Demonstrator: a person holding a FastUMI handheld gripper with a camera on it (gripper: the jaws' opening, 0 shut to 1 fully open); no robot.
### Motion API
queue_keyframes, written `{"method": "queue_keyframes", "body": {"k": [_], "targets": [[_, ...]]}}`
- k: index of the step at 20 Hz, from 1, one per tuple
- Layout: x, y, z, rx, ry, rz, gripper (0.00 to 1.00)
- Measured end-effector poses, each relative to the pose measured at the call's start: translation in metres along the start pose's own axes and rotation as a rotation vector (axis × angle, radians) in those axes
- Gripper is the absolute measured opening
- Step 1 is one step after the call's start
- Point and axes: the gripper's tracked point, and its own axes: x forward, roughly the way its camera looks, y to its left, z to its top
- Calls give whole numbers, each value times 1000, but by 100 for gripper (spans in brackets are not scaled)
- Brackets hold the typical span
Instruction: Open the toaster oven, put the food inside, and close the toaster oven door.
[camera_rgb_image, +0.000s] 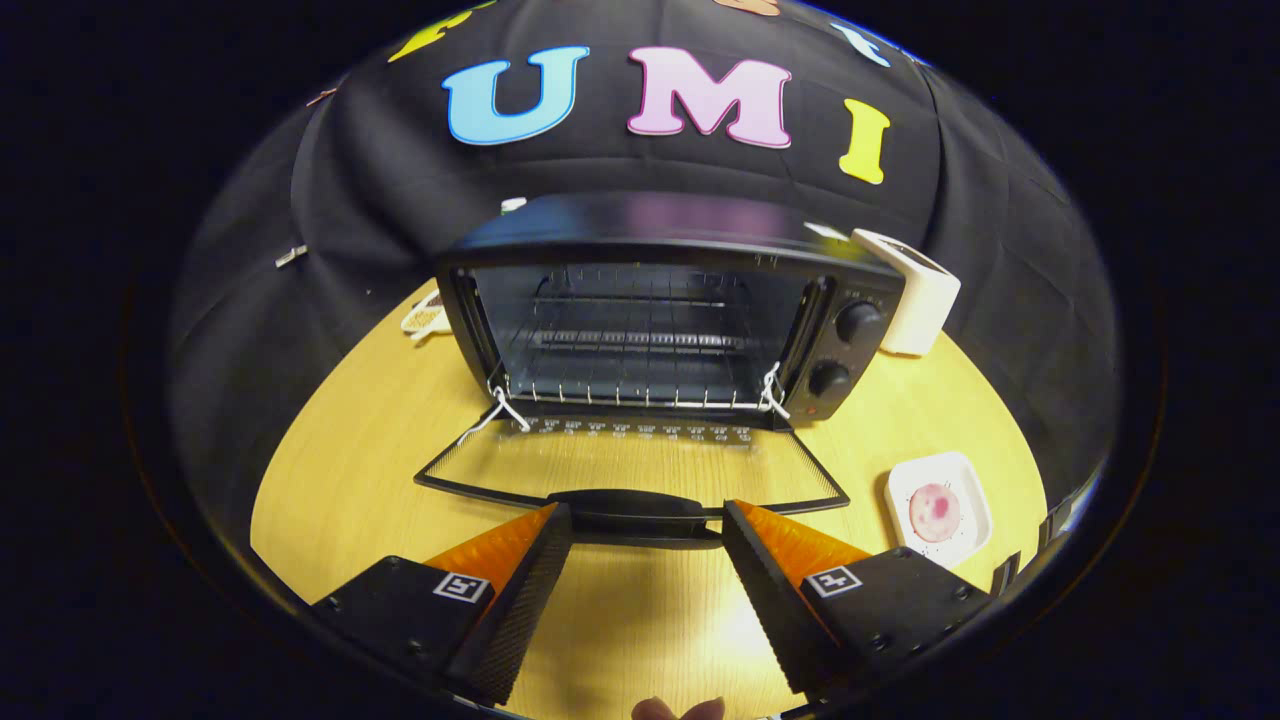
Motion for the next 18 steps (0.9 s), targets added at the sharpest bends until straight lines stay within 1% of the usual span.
{"method": "queue_keyframes", "body": {"k": [3, 6, 8, 11, 15, 18], "targets": [[7, 4, -21, -25, 57, 35, 99], [7, 10, -32, -32, 97, 83, 99], [2, 11, -34, -17, 115, 118, 99], [-16, 5, -24, 2, 109, 201, 98], [-44, -44, -8, 14, 109, 251, 98], [-59, -99, 1, 13, 128, 248, 98]]}}
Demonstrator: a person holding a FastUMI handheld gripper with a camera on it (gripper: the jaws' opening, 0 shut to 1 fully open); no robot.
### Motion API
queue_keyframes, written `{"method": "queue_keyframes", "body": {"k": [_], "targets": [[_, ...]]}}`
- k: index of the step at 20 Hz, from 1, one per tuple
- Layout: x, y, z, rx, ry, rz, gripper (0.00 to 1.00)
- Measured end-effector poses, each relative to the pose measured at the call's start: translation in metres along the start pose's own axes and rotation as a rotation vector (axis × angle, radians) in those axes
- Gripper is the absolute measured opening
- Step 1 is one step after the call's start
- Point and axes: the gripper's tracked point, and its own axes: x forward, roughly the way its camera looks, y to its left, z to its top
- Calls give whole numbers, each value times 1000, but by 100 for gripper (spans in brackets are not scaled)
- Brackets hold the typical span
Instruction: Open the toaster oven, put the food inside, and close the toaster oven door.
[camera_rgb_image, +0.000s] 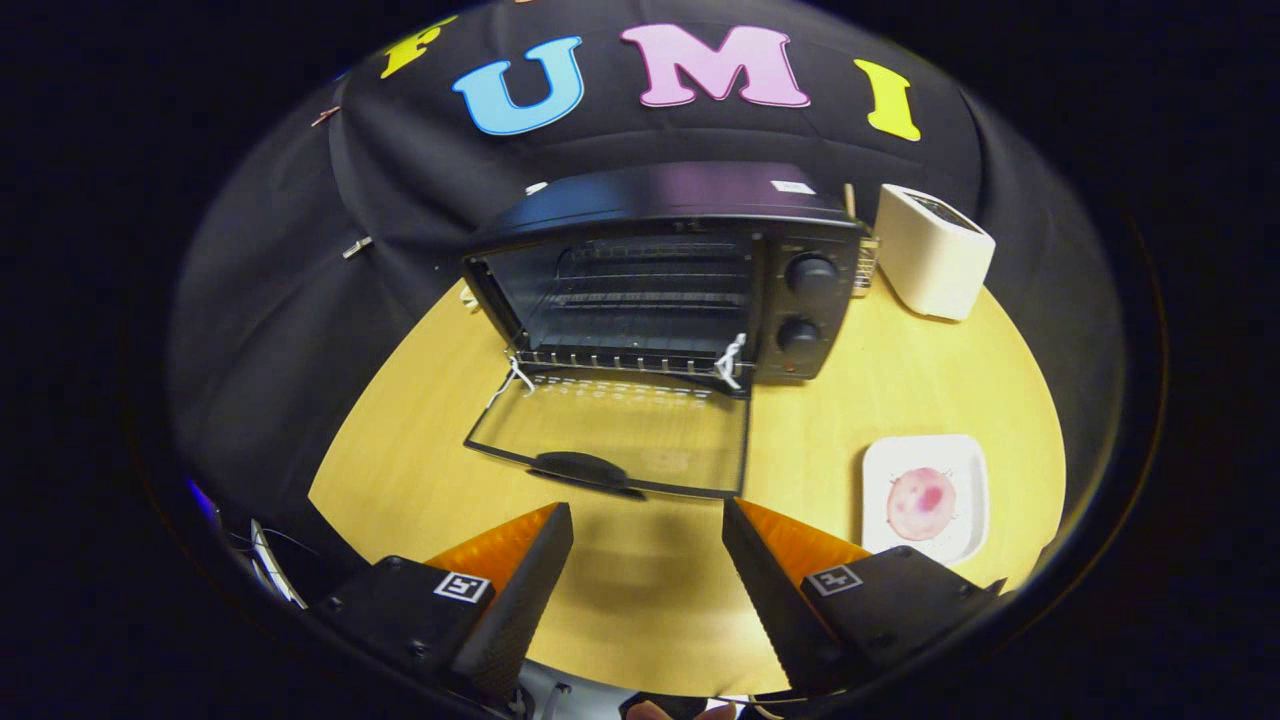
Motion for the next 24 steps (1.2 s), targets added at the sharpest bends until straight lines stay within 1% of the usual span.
{"method": "queue_keyframes", "body": {"k": [4, 10, 13, 15, 18, 20, 21, 22, 24], "targets": [[-26, -68, 5, 46, 43, -3, 99], [-37, -173, 1, 85, 129, -54, 99], [-27, -219, -6, 85, 199, -86, 99], [-18, -241, -14, 108, 257, -97, 99], [-1, -259, -28, 152, 355, -82, 98], [14, -270, -37, 159, 408, -77, 98], [18, -275, -40, 167, 432, -78, 89], [24, -279, -45, 181, 454, -83, 87], [31, -283, -53, 216, 491, -80, 72]]}}
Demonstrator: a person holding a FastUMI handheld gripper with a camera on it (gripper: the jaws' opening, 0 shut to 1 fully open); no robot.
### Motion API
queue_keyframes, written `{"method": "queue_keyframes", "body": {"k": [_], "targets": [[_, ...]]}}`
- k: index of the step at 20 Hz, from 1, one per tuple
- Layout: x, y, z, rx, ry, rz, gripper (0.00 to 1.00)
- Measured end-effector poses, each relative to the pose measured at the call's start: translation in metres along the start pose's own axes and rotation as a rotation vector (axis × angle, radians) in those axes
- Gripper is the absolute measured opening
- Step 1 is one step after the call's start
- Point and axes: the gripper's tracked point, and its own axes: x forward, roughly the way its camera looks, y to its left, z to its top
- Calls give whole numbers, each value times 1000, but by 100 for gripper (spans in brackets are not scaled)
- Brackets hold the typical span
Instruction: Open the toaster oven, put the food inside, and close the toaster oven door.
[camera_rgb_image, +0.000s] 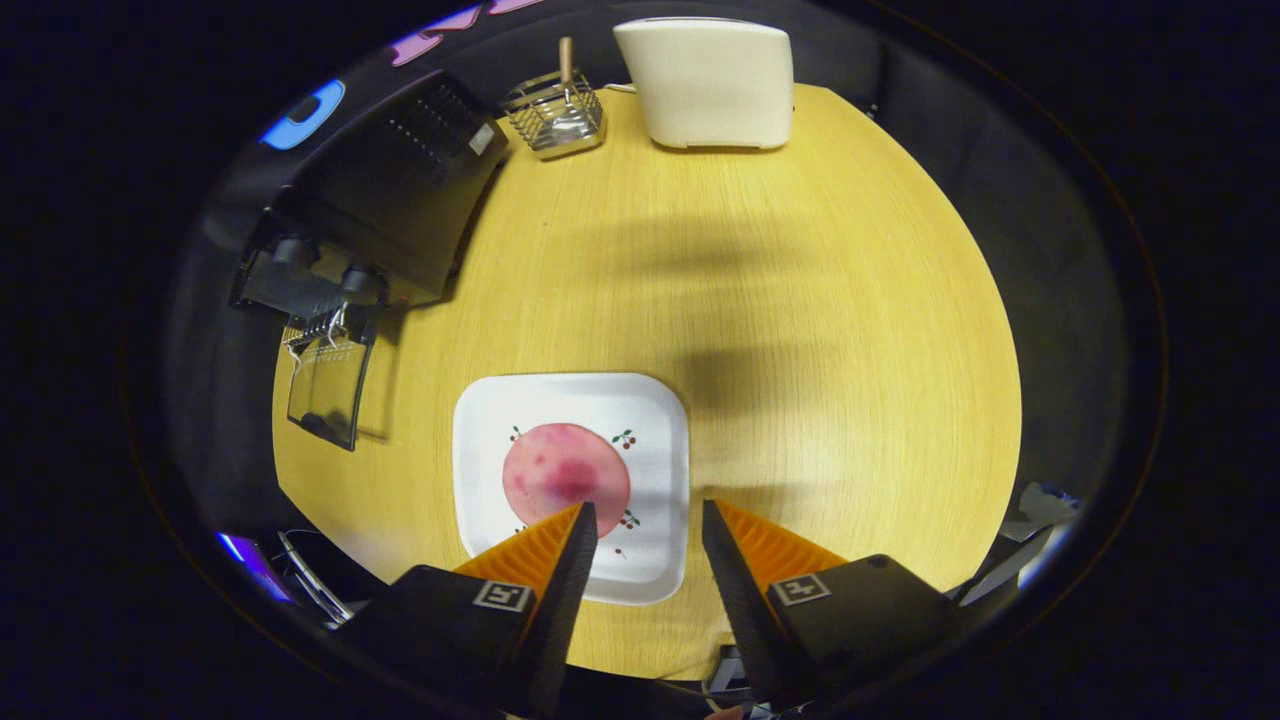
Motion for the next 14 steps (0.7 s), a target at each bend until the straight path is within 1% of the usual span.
{"method": "queue_keyframes", "body": {"k": [2, 3, 4, 5, 7, 8, 9, 10, 13, 14], "targets": [[8, -6, -3, 11, 27, -8, 54], [12, -11, -6, 5, 43, -19, 38], [13, -15, -1, 6, 22, -20, 32], [10, -15, -2, 9, 23, -14, 19], [13, -16, -2, 5, 25, 23, 10], [10, -15, -2, 11, 21, 37, 10], [14, -14, -3, 25, 14, 59, 8], [8, -13, -2, 40, 10, 86, 5], [1, -7, -2, 158, -17, 208, 5], [-1, -7, 0, 191, -30, 235, 5]]}}
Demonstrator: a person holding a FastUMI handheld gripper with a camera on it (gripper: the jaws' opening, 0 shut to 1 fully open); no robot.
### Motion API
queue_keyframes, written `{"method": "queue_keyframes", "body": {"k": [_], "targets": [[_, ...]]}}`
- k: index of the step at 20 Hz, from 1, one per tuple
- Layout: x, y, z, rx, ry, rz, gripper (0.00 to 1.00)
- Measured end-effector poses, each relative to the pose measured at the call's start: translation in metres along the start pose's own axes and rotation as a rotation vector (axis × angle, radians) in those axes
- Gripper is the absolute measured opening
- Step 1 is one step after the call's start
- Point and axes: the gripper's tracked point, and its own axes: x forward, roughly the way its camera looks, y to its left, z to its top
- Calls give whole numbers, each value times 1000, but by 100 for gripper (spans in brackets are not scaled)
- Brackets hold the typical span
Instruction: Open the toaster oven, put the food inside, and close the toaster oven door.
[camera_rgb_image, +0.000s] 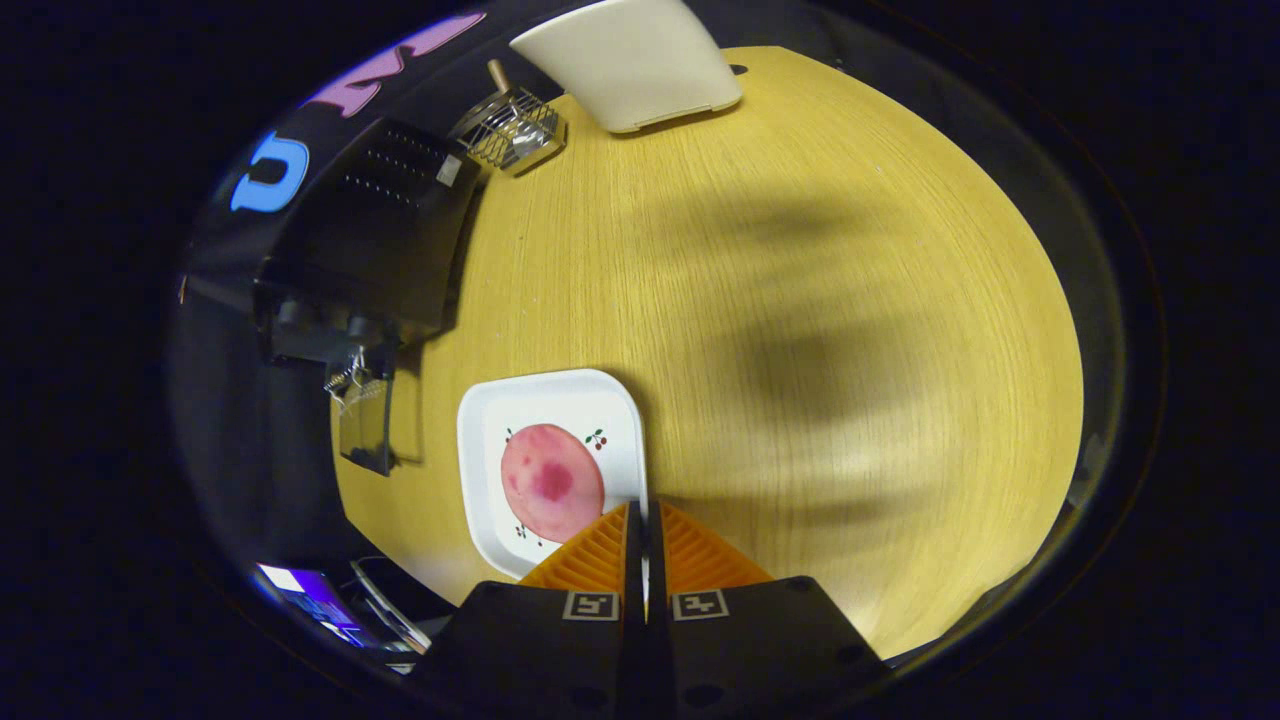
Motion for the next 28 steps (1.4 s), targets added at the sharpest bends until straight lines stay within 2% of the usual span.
{"method": "queue_keyframes", "body": {"k": [4, 10, 17, 24, 28], "targets": [[-7, 2, 1, 102, -50, 54, 5], [-22, 25, -14, 177, -91, 124, 5], [-42, 112, -51, 248, -134, 201, 5], [-21, 214, -81, 388, -147, 249, 5], [-2, 256, -79, 494, -205, 234, 5]]}}
